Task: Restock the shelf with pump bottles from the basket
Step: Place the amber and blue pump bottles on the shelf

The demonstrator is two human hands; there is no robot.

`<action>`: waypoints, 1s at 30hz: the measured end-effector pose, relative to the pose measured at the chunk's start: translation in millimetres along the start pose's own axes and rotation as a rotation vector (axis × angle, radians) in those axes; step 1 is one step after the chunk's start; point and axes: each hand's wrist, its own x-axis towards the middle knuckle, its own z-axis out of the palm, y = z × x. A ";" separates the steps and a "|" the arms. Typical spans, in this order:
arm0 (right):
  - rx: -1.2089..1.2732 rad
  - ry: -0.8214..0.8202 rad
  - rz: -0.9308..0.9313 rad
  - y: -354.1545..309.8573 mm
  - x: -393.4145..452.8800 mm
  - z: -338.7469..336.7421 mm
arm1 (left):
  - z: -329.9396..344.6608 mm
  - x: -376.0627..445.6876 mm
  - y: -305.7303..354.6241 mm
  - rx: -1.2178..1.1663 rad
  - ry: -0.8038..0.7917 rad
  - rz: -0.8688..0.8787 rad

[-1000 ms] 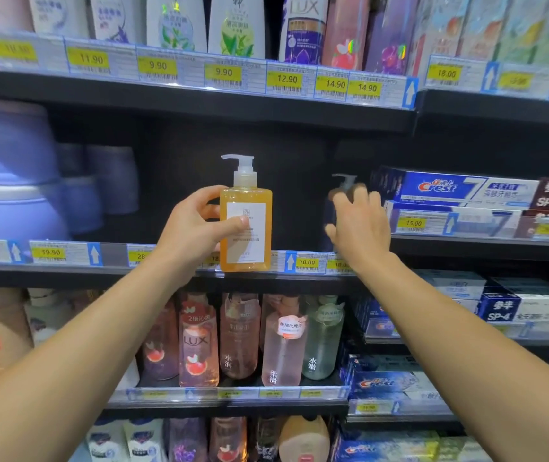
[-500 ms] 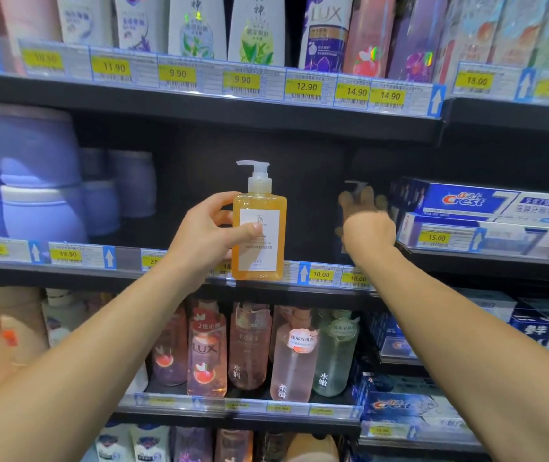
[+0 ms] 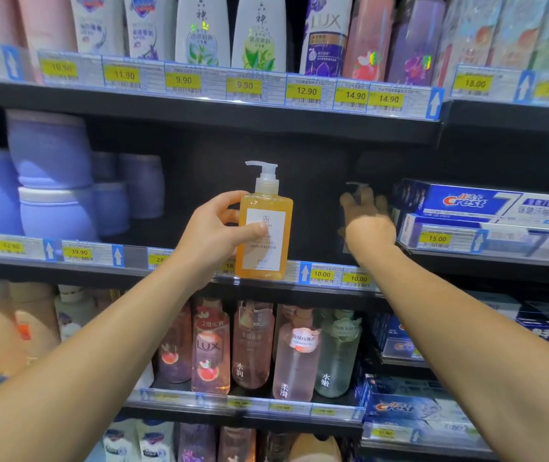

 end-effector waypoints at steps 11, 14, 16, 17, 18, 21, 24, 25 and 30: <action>0.315 0.211 -0.230 9.6 -85.6 -7.4 | 29.3 29.8 19.2 0.034 0.014 0.140; 0.269 0.190 -0.340 21.3 -109.0 7.1 | 52.4 40.2 13.4 0.154 -0.029 0.124; 0.213 0.197 -0.385 28.8 -117.7 16.0 | 63.2 48.6 8.9 0.230 -0.063 0.089; 0.186 0.199 -0.401 32.0 -119.4 19.4 | 66.5 53.2 6.9 0.279 -0.083 0.066; 0.175 0.203 -0.413 34.4 -120.3 22.3 | 68.6 57.9 4.6 0.333 -0.104 0.042; 0.195 0.217 -0.420 35.6 -120.3 23.8 | 72.1 62.6 -2.4 0.485 -0.145 -0.018; 0.206 0.206 -0.421 34.2 -120.0 24.6 | 72.0 60.7 -8.7 0.547 -0.132 -0.046; 0.206 0.206 -0.418 34.0 -119.9 25.8 | 70.8 59.5 -8.0 0.574 -0.134 -0.044; 0.228 0.251 -0.391 32.6 -121.4 32.5 | 59.6 58.6 -5.4 0.659 -0.042 0.074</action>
